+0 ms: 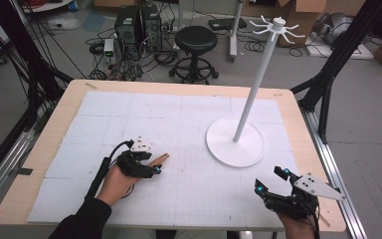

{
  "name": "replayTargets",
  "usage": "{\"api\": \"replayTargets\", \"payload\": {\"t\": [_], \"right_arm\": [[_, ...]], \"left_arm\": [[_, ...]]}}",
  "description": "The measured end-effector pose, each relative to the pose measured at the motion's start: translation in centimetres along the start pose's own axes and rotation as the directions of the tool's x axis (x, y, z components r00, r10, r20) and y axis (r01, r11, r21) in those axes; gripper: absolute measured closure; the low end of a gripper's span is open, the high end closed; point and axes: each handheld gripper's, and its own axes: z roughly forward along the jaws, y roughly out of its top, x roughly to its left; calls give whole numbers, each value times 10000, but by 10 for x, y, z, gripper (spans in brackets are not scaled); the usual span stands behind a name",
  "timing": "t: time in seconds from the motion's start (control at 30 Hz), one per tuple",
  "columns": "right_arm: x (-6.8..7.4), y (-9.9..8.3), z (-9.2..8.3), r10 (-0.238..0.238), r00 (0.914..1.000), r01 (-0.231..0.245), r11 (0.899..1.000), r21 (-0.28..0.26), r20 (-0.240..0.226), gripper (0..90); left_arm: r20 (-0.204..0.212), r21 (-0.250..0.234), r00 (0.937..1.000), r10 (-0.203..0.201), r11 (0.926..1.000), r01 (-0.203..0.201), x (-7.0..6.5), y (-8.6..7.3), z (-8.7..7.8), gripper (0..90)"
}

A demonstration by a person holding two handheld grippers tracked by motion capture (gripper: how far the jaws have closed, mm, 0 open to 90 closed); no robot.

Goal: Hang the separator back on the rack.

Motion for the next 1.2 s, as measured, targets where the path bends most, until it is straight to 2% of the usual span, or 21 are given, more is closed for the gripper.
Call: {"api": "replayTargets", "payload": {"t": [0.07,0.2,0.37,0.47,0.53,0.6,0.83,0.93,1.03,1.2], "right_arm": [[-1,0,0,-7,10000,7,10000,-29,-8,175],[0,0,0,7,10000,-7,10000,-16,-8,175],[0,0,0,29,10000,-29,10000,7,-28,175],[0,0,1,8,10000,-8,10000,10,-18,176],[0,0,0,54,10000,-54,10000,24,-29,176],[0,0,0,67,10000,-67,10000,11,-39,176],[-1,0,-1,20,10000,-20,10000,-31,-47,177],[-1,0,-1,39,10000,-39,10000,-27,-65,177],[-1,0,-1,45,9999,-45,10000,-33,-96,177],[0,0,0,172,9997,-173,9998,-27,-179,177]], "left_arm": [[-111,110,9998,161,9998,-160,0,0,0,469],[-69,344,9993,376,9987,-374,-1,-1,0,558],[-108,414,9996,250,9988,-245,-1,1,1,543],[-65,511,9993,355,9981,-352,-3,3,2,575],[-53,540,9989,463,9975,-460,-6,5,3,654],[-113,651,9982,588,9962,-579,-7,6,4,658],[-232,746,9988,439,9963,-421,-7,8,3,671],[-399,680,9978,536,9964,-509,-9,8,2,672],[-386,430,9977,557,9976,-541,-10,9,-5,674],[-23,-384,9992,409,9984,-410,-12,10,-22,674]]}}
